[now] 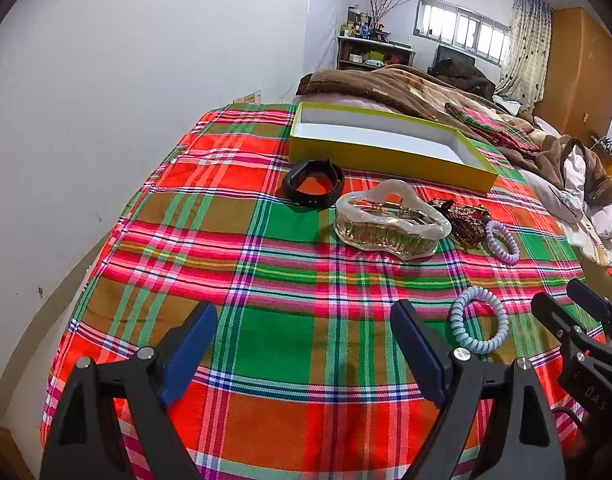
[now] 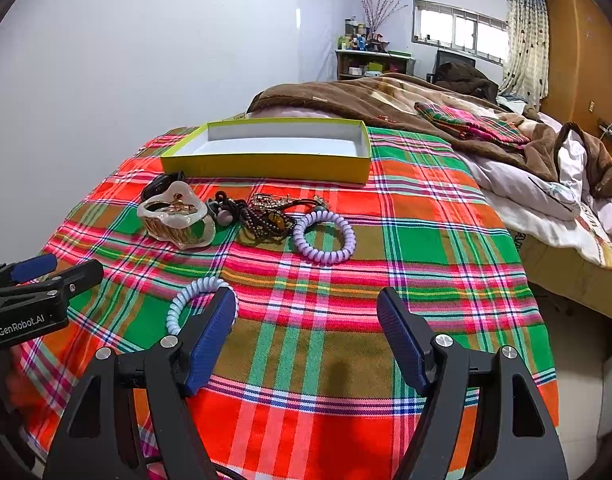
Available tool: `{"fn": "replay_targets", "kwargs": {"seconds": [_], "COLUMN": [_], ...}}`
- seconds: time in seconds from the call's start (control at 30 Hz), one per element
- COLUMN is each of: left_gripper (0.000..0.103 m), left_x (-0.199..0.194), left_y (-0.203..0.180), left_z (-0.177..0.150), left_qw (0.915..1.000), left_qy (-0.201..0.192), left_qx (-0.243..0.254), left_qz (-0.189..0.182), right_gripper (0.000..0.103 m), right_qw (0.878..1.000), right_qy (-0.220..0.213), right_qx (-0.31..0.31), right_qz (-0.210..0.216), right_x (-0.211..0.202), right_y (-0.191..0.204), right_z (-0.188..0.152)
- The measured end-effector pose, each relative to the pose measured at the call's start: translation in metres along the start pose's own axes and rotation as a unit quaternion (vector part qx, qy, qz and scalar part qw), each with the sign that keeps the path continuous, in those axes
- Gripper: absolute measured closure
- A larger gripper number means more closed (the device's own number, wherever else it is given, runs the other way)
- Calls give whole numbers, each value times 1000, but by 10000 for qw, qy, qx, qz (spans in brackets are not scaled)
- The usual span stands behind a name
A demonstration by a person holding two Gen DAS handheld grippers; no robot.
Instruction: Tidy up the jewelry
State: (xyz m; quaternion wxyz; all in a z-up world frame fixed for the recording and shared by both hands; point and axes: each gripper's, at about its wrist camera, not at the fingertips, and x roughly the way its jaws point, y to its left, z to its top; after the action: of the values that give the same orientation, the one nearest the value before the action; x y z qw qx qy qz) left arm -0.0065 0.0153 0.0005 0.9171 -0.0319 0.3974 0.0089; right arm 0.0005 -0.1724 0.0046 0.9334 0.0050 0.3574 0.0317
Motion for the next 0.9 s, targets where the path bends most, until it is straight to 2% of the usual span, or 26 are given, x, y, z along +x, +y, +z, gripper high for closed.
{"fn": "replay_targets", "kwargs": {"seconds": [0.9], "left_gripper": [13], "left_x": [-3], "left_y": [-1], "left_z": [1], "left_qw": [10000], "left_qy": [-34], "left_qx": [27], "left_qz": [48], "right_gripper": [30], "right_qw": [10000], "right_qy": [-19], "right_qx": [11], "right_qz": [-5], "right_x": [-1], "right_y": [-1], "right_z": [0]}}
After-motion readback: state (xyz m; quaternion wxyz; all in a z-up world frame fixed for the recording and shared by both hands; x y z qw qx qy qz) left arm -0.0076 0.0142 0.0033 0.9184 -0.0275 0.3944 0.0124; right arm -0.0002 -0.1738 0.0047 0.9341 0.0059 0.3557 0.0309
